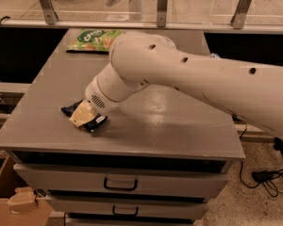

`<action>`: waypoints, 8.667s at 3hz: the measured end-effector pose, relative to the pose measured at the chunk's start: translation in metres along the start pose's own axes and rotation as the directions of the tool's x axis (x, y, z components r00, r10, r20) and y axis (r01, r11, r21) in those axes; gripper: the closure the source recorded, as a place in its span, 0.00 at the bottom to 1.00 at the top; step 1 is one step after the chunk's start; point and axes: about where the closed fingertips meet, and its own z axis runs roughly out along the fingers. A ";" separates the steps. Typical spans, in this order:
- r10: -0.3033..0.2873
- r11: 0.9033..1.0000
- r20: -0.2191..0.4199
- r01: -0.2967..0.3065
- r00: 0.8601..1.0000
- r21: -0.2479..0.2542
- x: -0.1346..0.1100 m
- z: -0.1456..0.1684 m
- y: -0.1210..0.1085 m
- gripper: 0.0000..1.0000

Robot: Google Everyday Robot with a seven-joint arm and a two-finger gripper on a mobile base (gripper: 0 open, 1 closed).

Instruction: Move rxbar blueberry near green rice chip bag

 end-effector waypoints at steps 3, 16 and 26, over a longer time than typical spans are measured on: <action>-0.001 1.000 0.000 0.001 1.000 0.000 -0.002 -0.003 0.000 1.00; 0.027 0.973 0.084 -0.045 0.996 0.227 0.004 -0.018 -0.038 0.42; -0.288 0.888 0.091 0.230 0.953 0.398 -0.079 -0.072 -0.203 1.00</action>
Offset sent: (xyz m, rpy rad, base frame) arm 0.0289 -0.0457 0.2516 -0.2696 -0.6754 0.0611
